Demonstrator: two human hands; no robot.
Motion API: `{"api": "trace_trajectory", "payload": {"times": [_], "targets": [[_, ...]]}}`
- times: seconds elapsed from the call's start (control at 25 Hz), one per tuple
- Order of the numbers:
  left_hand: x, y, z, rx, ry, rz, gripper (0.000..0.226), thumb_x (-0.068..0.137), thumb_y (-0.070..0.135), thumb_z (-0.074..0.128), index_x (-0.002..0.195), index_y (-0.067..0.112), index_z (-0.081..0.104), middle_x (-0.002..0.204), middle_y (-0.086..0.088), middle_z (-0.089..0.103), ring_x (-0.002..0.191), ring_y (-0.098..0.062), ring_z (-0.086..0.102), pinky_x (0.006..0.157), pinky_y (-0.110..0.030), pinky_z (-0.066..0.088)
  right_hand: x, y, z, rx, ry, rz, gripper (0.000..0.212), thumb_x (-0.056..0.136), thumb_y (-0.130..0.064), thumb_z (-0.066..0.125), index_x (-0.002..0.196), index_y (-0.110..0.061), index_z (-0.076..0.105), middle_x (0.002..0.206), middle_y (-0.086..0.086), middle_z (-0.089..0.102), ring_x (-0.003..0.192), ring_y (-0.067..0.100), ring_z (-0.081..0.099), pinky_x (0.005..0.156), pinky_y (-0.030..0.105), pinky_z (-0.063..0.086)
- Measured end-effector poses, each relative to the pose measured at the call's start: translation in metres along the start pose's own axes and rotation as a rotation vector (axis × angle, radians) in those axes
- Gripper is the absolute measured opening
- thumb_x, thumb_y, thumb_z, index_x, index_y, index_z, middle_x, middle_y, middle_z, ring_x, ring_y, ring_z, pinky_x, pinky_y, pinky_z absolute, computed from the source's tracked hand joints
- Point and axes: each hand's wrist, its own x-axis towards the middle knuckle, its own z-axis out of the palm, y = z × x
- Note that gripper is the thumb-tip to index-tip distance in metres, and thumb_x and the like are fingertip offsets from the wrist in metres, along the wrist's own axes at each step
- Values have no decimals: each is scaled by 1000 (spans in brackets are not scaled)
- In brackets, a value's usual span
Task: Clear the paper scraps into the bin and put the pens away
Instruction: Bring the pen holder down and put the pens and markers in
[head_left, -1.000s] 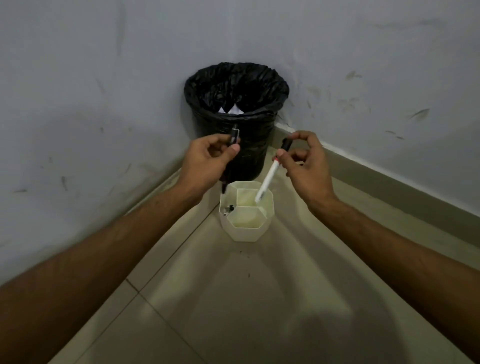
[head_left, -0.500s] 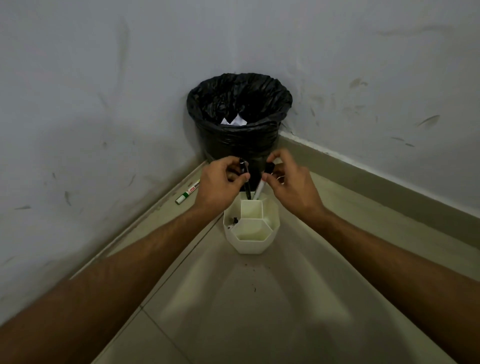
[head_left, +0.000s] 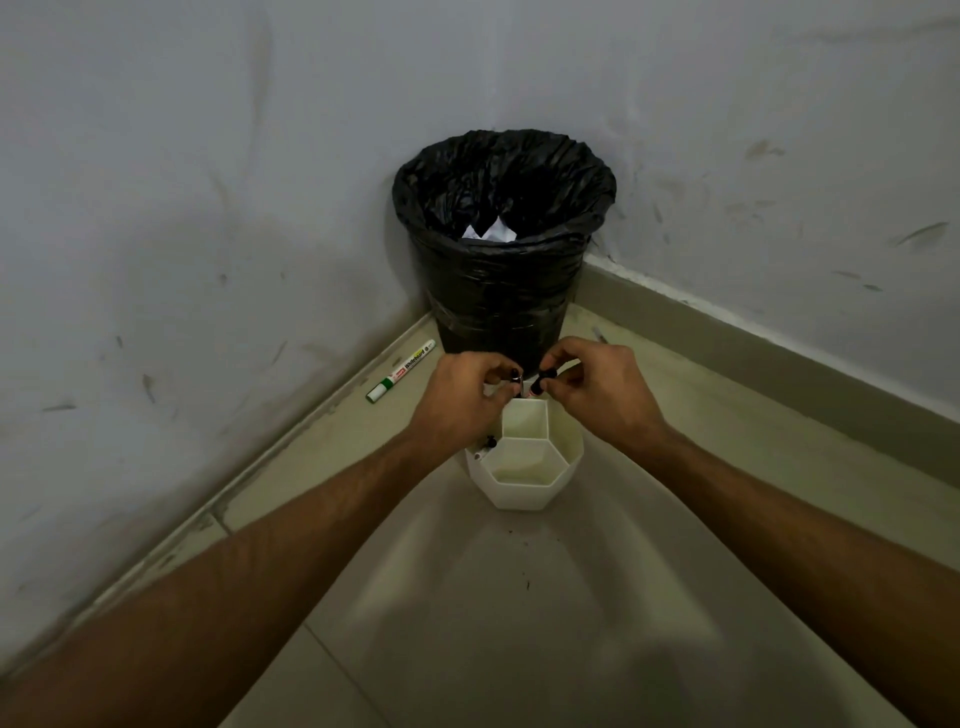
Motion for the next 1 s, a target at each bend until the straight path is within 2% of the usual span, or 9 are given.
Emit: {"api": "trace_trajectory", "payload": {"times": [0.12, 0.24, 0.36, 0.44, 0.56, 0.72, 0.84, 0.92, 1.0], "targets": [[0, 0, -1, 8, 25, -1, 30, 85, 27, 71, 114, 18, 71, 106, 4, 73, 92, -4, 65, 82, -25, 56, 2, 3, -1, -28, 10, 10, 15, 85, -17, 74, 99, -19, 69, 100, -6, 70, 70, 0, 69, 72, 22, 59], [1, -10, -10, -59, 125, -26, 33, 90, 41, 62, 115, 19, 70, 101, 9, 71, 87, -3, 64, 71, -18, 51, 3, 7, -8, 2, 95, 23, 17, 86, -39, 71, 95, -24, 70, 92, -16, 66, 68, -1, 66, 62, 14, 51], [9, -63, -23, 14, 198, -214, 24, 95, 28, 56, 108, 16, 72, 101, -3, 74, 84, -14, 67, 76, -28, 53, 15, 35, -12, 92, 232, 208, 27, 91, -48, 60, 96, -24, 70, 93, -13, 67, 71, 7, 67, 64, 24, 52], [9, -107, -28, 167, 162, -338, 25, 88, 22, 63, 111, 14, 69, 105, -11, 72, 90, -27, 68, 81, -33, 52, 28, 67, -12, -3, 280, 331, 22, 91, -37, 61, 96, -19, 72, 96, -6, 71, 77, 15, 68, 67, 27, 48], [6, -149, -25, 372, 66, -355, 36, 82, 18, 66, 117, 8, 64, 108, -21, 64, 98, -41, 62, 81, -40, 50, 47, 111, -9, -158, 219, 473, 18, 86, -24, 65, 101, -16, 69, 98, 3, 70, 88, 24, 66, 70, 29, 47], [10, -159, -15, 428, 45, -352, 27, 82, 15, 65, 107, 11, 70, 98, -19, 61, 86, -40, 61, 70, -38, 48, 64, 133, 2, -251, 36, 624, 28, 88, -28, 68, 111, -12, 64, 109, 11, 65, 92, 26, 63, 82, 41, 56], [11, -158, -14, 419, 51, -355, 23, 82, 11, 60, 102, 11, 72, 94, -19, 61, 85, -39, 61, 69, -36, 46, 65, 131, 7, -296, 19, 594, 19, 92, -19, 63, 109, -9, 66, 109, 14, 66, 95, 29, 62, 83, 39, 52], [9, -150, -20, 365, 106, -329, 24, 83, 12, 58, 102, 11, 72, 92, -19, 62, 84, -38, 61, 70, -34, 45, 59, 131, 3, -261, 92, 546, 20, 92, -17, 60, 109, -9, 68, 105, 14, 68, 96, 33, 64, 83, 42, 54], [1, -130, -32, 274, 228, -297, 23, 85, 14, 60, 105, 11, 72, 96, -15, 64, 83, -31, 63, 76, -33, 47, 49, 129, -8, -169, 189, 503, 21, 89, -18, 57, 104, -11, 70, 99, 13, 71, 90, 34, 67, 82, 45, 57]]}}
